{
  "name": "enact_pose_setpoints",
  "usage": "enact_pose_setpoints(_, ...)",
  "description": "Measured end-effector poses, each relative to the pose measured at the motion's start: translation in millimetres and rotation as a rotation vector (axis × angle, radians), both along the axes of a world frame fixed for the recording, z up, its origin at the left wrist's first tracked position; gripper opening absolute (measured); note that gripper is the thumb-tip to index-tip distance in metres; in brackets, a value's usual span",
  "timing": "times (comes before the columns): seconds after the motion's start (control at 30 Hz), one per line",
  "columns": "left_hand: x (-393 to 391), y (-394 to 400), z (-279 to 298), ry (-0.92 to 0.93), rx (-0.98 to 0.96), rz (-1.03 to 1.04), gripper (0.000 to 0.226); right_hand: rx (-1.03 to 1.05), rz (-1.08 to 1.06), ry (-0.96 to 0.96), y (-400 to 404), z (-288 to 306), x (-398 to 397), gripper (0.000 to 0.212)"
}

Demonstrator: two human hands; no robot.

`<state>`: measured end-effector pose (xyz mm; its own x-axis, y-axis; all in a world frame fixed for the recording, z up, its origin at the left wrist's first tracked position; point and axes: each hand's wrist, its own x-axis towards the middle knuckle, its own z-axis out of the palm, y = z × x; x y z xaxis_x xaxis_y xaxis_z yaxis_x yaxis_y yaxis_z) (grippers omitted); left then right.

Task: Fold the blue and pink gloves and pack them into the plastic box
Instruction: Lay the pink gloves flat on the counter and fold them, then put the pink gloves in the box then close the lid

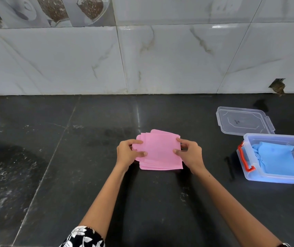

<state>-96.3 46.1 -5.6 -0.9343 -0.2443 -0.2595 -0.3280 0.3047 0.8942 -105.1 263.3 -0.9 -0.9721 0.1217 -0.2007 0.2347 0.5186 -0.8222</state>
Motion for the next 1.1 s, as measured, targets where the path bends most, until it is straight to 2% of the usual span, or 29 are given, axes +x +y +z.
enact_pose_setpoints(0.1,5,1,-2,-0.020,0.076,0.070,0.050,-0.011,-0.001,0.031,2,1,2,0.050)
enact_pose_setpoints(0.23,7,5,0,0.011,0.051,0.097,0.050,-0.057,0.003,0.048,6,7,2,0.049)
enact_pose_setpoints(0.4,7,7,27,0.121,-0.044,0.035,0.050,-0.212,-0.004,0.035,17,24,5,0.049)
enact_pose_setpoints(0.57,7,22,61,0.165,-0.019,-0.021,0.049,-0.365,-0.005,0.033,44,53,11,0.049)
enact_pose_setpoints(0.8,13,97,92,0.239,-0.095,-0.103,0.046,-0.408,-0.050,0.070,117,86,31,0.047)
enact_pose_setpoints(1.1,15,255,104,0.302,-0.108,-0.185,0.046,-0.327,-0.102,0.088,273,111,47,0.044)
